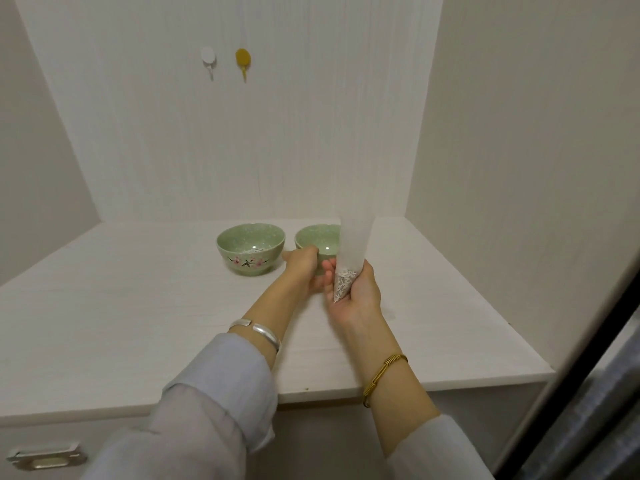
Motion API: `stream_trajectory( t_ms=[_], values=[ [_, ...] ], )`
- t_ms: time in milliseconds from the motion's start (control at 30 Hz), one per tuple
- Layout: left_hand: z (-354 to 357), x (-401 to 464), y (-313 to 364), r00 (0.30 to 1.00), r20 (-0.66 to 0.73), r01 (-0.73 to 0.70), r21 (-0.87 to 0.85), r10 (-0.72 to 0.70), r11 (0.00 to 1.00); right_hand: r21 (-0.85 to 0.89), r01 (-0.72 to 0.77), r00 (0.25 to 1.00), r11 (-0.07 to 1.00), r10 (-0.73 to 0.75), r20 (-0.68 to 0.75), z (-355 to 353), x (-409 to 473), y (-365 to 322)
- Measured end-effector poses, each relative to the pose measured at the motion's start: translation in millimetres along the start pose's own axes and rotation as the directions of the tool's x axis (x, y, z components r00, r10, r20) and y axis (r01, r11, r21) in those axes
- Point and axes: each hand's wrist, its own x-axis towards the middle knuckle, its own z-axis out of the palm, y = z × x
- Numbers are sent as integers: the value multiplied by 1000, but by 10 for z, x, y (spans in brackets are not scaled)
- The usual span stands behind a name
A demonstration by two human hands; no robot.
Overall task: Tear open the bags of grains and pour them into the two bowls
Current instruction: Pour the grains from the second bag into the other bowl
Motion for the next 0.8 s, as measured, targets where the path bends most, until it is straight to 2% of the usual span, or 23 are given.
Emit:
stream_trajectory(
  t_ms=[67, 200, 433, 600, 800],
  values=[
    [14, 14, -17, 1000, 8, 2, -145, -1, 989, 4, 23, 1000, 1000, -23, 3, 14, -4, -24],
    [49, 50, -65, 1000, 0, -15, -324, 16, 946, 35, 64, 998, 997, -63, -7, 11, -31, -88],
    [114, 58, -94, 999, 9, -33, -424, 41, 905, 74, 120, 993, 990, -118, -29, 13, -93, -220],
    [57, -27, -15, 992, 90, -47, -394, 90, 918, 128, 147, 989, 981, -142, -44, 41, -135, -275],
    [-255, -165, 195, 989, 27, -140, -137, 145, 981, 147, 249, 964, 957, -230, -136, 57, -190, -289]
  ],
)
